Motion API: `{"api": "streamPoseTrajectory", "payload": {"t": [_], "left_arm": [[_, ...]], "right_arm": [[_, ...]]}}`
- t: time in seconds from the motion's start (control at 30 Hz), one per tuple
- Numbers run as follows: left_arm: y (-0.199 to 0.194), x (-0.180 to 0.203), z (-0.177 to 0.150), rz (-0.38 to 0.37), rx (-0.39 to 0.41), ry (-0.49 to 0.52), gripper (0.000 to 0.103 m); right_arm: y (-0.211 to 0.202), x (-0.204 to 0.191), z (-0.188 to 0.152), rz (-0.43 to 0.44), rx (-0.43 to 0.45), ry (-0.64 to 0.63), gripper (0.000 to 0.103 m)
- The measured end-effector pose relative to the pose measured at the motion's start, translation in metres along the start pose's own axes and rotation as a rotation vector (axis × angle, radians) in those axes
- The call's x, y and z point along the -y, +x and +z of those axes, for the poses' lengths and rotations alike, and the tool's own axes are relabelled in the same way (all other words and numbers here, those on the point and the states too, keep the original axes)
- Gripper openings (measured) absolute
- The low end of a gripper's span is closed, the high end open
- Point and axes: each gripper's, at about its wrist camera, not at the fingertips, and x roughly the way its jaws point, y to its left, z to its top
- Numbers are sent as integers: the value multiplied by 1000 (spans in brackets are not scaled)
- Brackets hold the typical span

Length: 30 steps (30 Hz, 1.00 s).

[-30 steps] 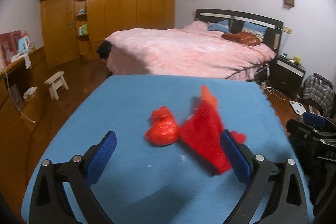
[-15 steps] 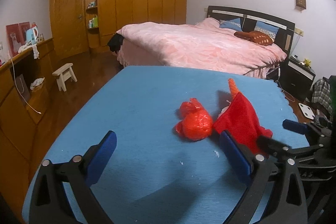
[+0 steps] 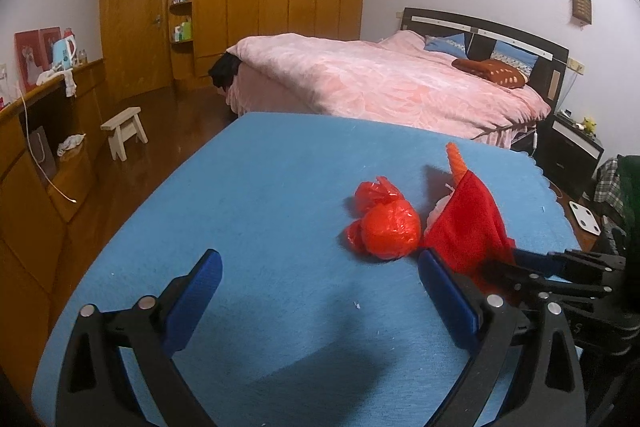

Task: Collect trash
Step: 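Grasp the red cloth with the right tool, then lift the red cloth with the right tool while the left tool approaches the red plastic bag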

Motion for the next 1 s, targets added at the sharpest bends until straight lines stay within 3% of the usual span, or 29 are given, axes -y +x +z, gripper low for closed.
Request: {"api": "streamPoseTrajectory", "payload": {"t": [0.07,0.17,0.43,0.73,1.0], "left_arm": [[0,0,0,0,0,1,97],[-1,2,0,-3,0,6,97],[-5,15,4,-36,9,9,97],[11,38,12,-59,11,43,96],[53,35,20,-59,-51,49,83]], "right_arm": [[-5,0,-2,18,3,0,15],[-15,1,-2,41,16,3,11],[-65,15,2,72,94,47,9],[-88,53,7,-29,137,106,9],[-65,71,7,-83,112,124,9]]}}
